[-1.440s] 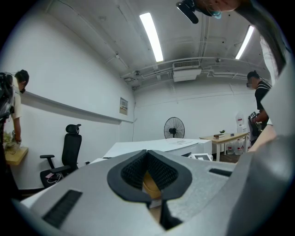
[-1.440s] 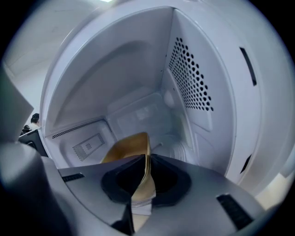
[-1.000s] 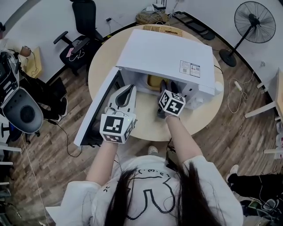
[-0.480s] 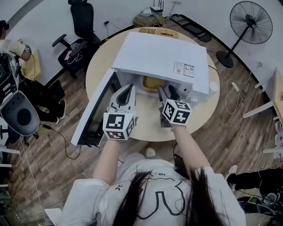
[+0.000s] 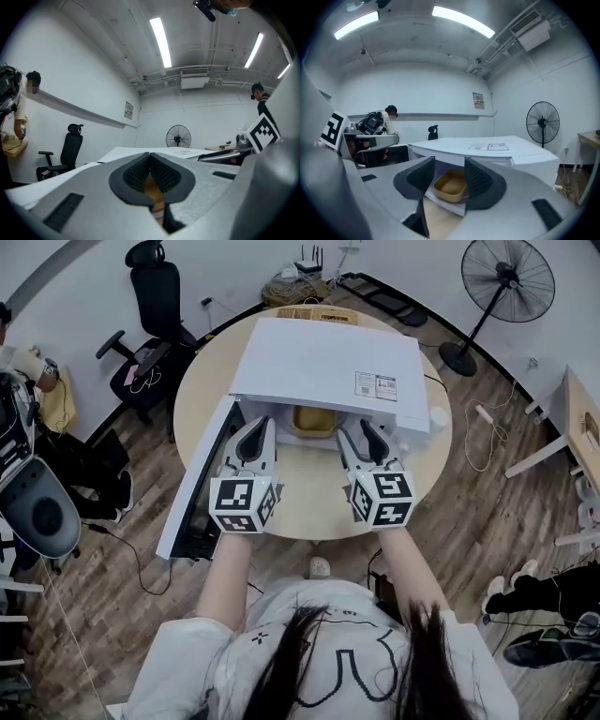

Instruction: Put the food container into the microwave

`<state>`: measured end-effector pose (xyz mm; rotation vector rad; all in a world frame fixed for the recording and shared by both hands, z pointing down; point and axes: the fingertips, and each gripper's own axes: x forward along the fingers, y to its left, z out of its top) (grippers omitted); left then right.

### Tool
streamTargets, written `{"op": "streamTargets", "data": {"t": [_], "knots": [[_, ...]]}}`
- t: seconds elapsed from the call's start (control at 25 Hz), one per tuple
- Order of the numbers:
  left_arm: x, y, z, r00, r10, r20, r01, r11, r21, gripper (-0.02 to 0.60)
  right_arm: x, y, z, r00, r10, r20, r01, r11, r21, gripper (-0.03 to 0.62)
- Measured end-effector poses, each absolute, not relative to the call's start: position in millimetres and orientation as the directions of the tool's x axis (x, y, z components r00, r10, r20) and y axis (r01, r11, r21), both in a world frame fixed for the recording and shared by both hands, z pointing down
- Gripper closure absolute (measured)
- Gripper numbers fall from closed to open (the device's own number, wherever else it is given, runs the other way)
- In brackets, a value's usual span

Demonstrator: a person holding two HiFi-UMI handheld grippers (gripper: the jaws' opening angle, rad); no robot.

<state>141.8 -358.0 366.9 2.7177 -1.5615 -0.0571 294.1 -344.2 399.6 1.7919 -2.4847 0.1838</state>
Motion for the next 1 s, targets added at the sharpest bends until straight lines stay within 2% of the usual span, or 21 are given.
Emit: {"op": "streamTargets", "data": {"t": [0.48, 0.8, 1.0], "knots": [[147.1, -350.7, 317.5, 0.549, -0.829, -0.107, -0.836, -0.544, -0.068, 0.572, 304.8, -306.1, 328.2, -0.283, -0.957, 0.063, -0.958, 0.285, 0.033, 0.384], [140.2, -337.1, 274.2, 0.540, -0.823, -0.177, -0.840, -0.516, -0.167, 0.572, 323.1, -287.6, 277.4, -0.205, -0.978, -0.025, -0.967, 0.199, 0.162, 0.536], [138.1, -331.1, 255.8, 0.562, -0.800, -0.209, -0.825, -0.524, -0.212, 0.572, 323.5, -280.9, 261.0, -0.198, -0.980, -0.032, -0.952, 0.185, 0.244, 0.563]]}}
